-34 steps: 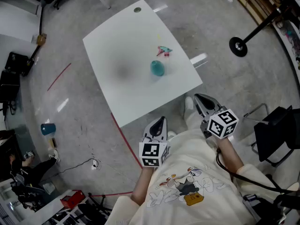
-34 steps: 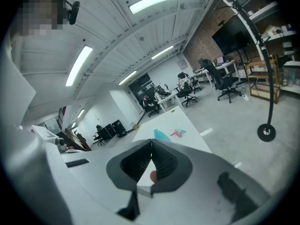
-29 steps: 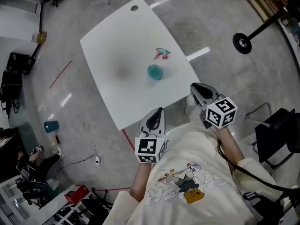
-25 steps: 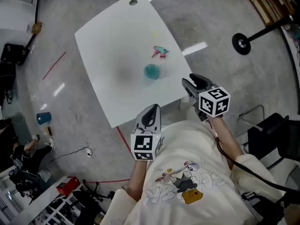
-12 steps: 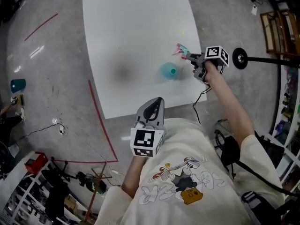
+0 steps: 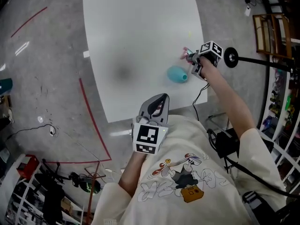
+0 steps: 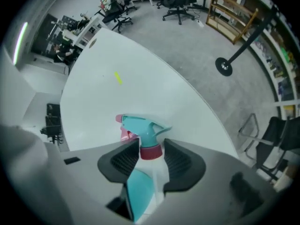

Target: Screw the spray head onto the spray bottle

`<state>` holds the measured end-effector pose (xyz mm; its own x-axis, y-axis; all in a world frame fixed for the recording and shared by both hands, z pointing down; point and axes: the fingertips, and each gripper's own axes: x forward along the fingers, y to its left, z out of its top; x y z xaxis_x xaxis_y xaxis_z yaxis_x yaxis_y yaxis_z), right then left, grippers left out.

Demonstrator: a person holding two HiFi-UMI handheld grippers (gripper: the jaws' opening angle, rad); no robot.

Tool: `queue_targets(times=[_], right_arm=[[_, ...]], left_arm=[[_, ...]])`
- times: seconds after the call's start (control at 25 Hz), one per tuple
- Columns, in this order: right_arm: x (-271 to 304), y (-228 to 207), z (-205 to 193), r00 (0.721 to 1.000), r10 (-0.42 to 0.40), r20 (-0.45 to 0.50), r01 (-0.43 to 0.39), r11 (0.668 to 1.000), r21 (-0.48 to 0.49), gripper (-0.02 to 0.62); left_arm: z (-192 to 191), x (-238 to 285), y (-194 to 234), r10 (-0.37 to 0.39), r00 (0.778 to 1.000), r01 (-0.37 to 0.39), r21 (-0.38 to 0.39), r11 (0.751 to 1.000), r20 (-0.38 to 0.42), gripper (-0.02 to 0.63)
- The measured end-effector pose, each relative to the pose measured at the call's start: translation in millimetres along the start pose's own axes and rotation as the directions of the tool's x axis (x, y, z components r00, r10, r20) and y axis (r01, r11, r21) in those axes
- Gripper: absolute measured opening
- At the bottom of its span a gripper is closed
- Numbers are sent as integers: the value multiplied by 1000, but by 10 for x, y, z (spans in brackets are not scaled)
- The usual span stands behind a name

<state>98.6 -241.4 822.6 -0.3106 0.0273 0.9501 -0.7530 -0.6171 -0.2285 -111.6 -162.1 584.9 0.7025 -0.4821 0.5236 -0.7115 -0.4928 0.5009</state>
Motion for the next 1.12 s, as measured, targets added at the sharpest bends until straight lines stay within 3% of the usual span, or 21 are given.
queue_targets(times=[0.04, 0.16, 0.28, 0.36, 0.48, 0.52, 0.56, 0.64, 0.72, 0.76, 0.96, 1.04, 1.12], right_arm=[[-2, -19, -15, 999, -40, 2, 40, 999, -27, 147], [-28, -47, -34, 998, -54, 25, 57, 994, -92, 141], [-187, 29, -10, 993, 43, 109, -23, 984, -177, 140], [-456, 115, -12, 973, 130, 193, -66, 949, -307, 140], [-1030, 169, -93, 913, 310, 264, -160, 870, -467, 140], [-1216, 182, -154, 888, 372, 270, -202, 844, -496, 140], [-1370, 203, -226, 863, 426, 272, -241, 820, -520, 140], [-1575, 260, -356, 817, 511, 266, -304, 774, -555, 140], [-1709, 262, -439, 781, 572, 251, -351, 734, -581, 140], [-1782, 210, -483, 767, 593, 244, -368, 719, -590, 140], [-2067, -379, -834, 721, 655, 224, -447, 688, -572, 140], [-2093, -546, -887, 715, 665, 216, -461, 681, -569, 140], [-2056, -623, -905, 716, 667, 206, -474, 681, -559, 140]], left_arm=[[9, -14, 36, 0, 1000, 0, -2, 1000, -1, 6], [2, -24, 125, 12, 1000, -12, -12, 1000, -6, 6], [-123, 73, 176, 21, 999, -22, -17, 1000, -43, 6], [-237, 225, 125, 28, 997, -26, 25, 999, -69, 7], [-334, 543, -117, 63, 998, -56, 217, 975, -28, 8], [-366, 651, -201, 62, 998, -61, 301, 952, 5, 29], [-428, 771, -251, 50, 998, -57, 379, 923, 28, 108], [-635, 1068, -215, 26, 999, -39, 505, 862, 34, 381], [-832, 1389, -125, 0, 999, -21, 581, 814, 35, 433], [-902, 1523, -117, -19, 999, -12, 599, 800, 45, 451], [-1109, 1987, -265, -74, 991, -12, 630, 776, 109, 491], [-1126, 2169, -288, -95, 991, 10, 641, 767, 99, 491], [-1130, 2308, -274, -124, 987, 33, 629, 777, 101, 491]])
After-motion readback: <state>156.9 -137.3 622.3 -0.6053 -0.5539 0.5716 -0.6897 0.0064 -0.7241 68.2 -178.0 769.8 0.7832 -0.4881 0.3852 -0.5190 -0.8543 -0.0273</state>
